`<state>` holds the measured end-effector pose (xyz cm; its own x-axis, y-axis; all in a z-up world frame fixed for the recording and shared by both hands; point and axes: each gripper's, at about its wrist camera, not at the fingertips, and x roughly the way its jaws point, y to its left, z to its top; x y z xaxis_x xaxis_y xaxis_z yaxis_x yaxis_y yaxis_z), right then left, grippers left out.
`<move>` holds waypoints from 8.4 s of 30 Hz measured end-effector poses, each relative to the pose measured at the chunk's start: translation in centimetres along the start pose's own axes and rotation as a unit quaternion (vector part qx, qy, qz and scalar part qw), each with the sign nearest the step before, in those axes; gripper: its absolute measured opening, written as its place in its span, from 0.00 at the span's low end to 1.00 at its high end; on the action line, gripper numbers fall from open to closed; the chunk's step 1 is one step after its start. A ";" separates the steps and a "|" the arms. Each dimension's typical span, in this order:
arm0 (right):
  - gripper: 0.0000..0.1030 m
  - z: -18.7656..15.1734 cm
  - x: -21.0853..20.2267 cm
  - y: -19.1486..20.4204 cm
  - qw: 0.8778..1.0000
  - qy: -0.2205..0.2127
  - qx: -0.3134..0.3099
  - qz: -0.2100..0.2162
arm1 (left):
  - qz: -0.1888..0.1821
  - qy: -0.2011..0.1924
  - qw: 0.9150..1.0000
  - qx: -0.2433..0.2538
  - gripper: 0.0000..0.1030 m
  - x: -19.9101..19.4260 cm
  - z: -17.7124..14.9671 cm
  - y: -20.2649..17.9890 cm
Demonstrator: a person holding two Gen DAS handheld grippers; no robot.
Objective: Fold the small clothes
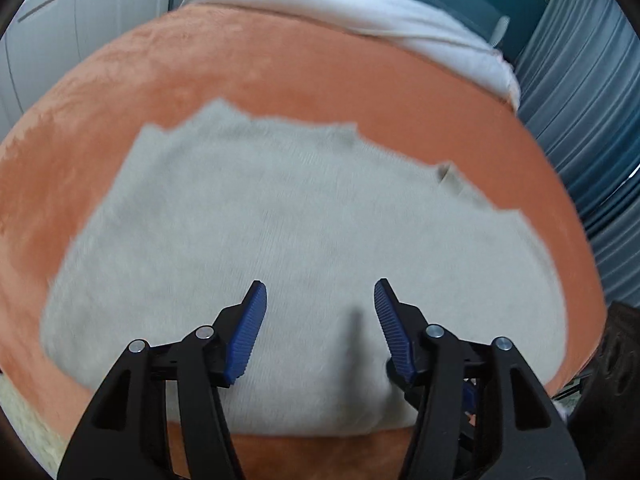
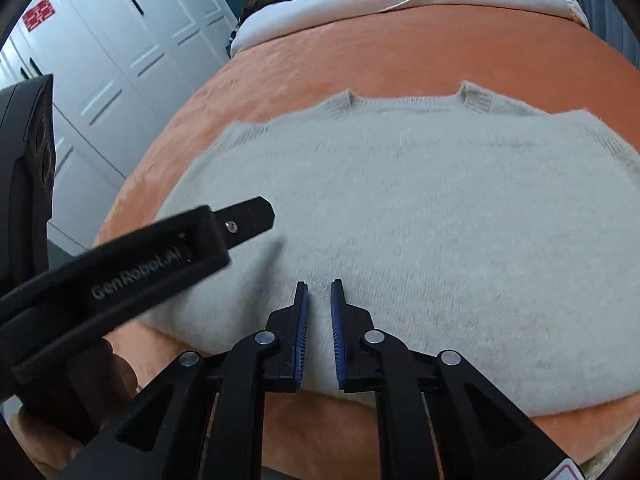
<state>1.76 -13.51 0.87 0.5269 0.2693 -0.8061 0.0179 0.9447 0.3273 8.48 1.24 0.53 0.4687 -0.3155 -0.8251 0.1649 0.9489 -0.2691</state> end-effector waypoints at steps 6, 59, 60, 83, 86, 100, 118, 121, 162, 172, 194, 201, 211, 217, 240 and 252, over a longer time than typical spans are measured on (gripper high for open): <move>0.00 -1.8 -5.1 -11.8 0.992 -0.025 0.090 -0.089 | 0.044 -0.011 0.999 0.018 0.48 -1.4 -2.1 6.1; 0.04 -0.9 -2.4 -4.7 0.999 -0.023 0.025 -0.029 | 0.007 0.009 1.000 0.025 0.46 1.3 -0.4 0.2; 0.04 -0.9 -3.0 -5.9 0.998 -0.026 0.035 -0.035 | 0.009 0.006 1.000 0.027 0.46 0.9 -0.7 0.6; 0.64 -8.4 -10.3 -22.4 0.944 -0.048 0.319 -0.064 | 0.001 -0.003 0.972 -0.236 0.80 -4.3 -6.6 13.8; 0.59 -6.9 -9.7 -21.9 0.948 -0.057 0.307 -0.056 | -0.034 -0.008 0.960 -0.279 0.80 -3.5 -5.4 15.2; 0.10 -6.3 -9.6 -23.5 0.956 -0.030 0.278 -0.093 | -0.013 0.035 0.967 -0.252 0.09 -3.5 -6.0 15.5; 0.07 1.5 -9.7 -5.8 0.995 -0.057 0.031 -0.079 | -0.008 0.003 0.973 -0.232 0.41 -4.1 -6.0 14.8; 0.06 4.0 -5.8 -2.0 0.996 -0.033 -0.016 -0.078 | 0.001 0.004 0.976 -0.216 0.42 -4.2 -6.2 14.4; 0.18 3.5 -5.0 -9.2 0.993 -0.028 0.114 0.000 | -0.092 -0.131 0.987 -0.005 0.14 -12.2 2.3 -3.8; 0.22 -6.5 -15.4 -20.5 0.972 -0.068 0.214 -0.072 | -0.101 -0.018 0.978 0.182 0.24 -2.5 -4.9 -21.7; 0.51 -0.6 -10.2 -15.6 0.985 -0.010 0.174 0.011 | 0.084 0.012 0.981 0.177 0.84 0.8 -10.0 -11.1; 0.16 1.7 -18.5 -13.0 0.979 -0.167 0.101 0.055 | 0.032 0.033 0.991 0.127 0.14 -0.5 -8.0 -10.3; 0.17 -4.9 -12.0 -23.4 0.972 -0.058 0.227 -0.023 | 0.031 0.071 0.988 0.134 0.11 1.8 -9.2 -11.5; 0.36 -4.5 -13.8 -23.1 0.971 -0.057 0.228 -0.052 | 0.019 0.073 0.989 0.126 0.17 0.0 -9.1 -11.3; 0.11 0.5 -8.3 -10.0 0.998 0.008 0.062 0.005 | 0.035 0.030 0.994 0.097 0.57 -5.1 -9.4 -9.1; 0.44 2.1 -14.3 -18.5 0.984 -0.077 0.147 -0.069 | 0.006 0.003 0.994 0.106 0.64 -4.6 -5.6 -12.8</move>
<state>-4.29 -35.26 7.36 0.6243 0.0896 -0.7760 0.3316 0.8691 0.3671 -0.66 -9.40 4.94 0.4664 -0.3042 -0.8306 0.3398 0.9286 -0.1493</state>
